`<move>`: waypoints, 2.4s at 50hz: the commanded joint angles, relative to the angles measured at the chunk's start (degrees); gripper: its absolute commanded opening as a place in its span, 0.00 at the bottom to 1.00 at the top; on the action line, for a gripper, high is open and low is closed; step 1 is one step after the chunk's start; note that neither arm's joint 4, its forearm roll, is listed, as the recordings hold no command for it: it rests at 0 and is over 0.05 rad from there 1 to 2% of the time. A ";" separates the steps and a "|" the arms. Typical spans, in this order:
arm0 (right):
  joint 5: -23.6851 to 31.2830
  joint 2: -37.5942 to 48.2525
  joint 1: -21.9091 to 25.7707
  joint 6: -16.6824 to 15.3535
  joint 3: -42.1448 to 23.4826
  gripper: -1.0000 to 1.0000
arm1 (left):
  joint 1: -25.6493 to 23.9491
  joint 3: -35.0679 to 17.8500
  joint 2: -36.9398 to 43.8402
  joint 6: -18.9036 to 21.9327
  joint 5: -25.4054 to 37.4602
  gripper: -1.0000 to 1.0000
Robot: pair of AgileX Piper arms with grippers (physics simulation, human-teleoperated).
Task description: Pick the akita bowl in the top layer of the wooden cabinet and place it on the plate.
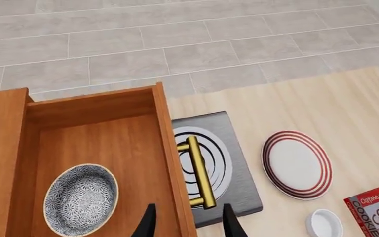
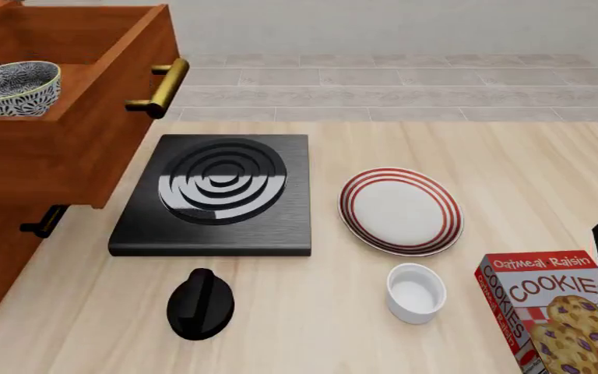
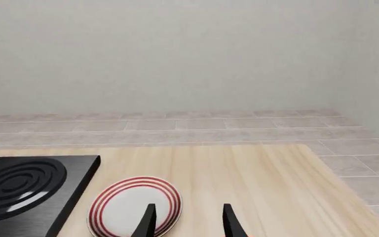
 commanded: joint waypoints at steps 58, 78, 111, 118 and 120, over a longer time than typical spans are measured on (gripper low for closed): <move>0.07 0.01 0.16 0.27 0.23 1.00 | 12.06 -9.44 9.30 11.27 9.72 1.00; 0.08 0.00 0.26 0.10 0.37 1.00 | 16.73 -4.31 10.23 12.81 6.90 1.00; 0.24 0.00 0.04 0.24 0.36 1.00 | 16.03 0.92 12.46 12.05 3.86 1.00; 0.21 0.00 -0.08 0.39 0.44 1.00 | 16.42 2.55 12.99 12.70 2.55 1.00; 0.23 0.00 -0.08 0.41 0.45 1.00 | 16.79 2.87 13.19 13.03 2.21 1.00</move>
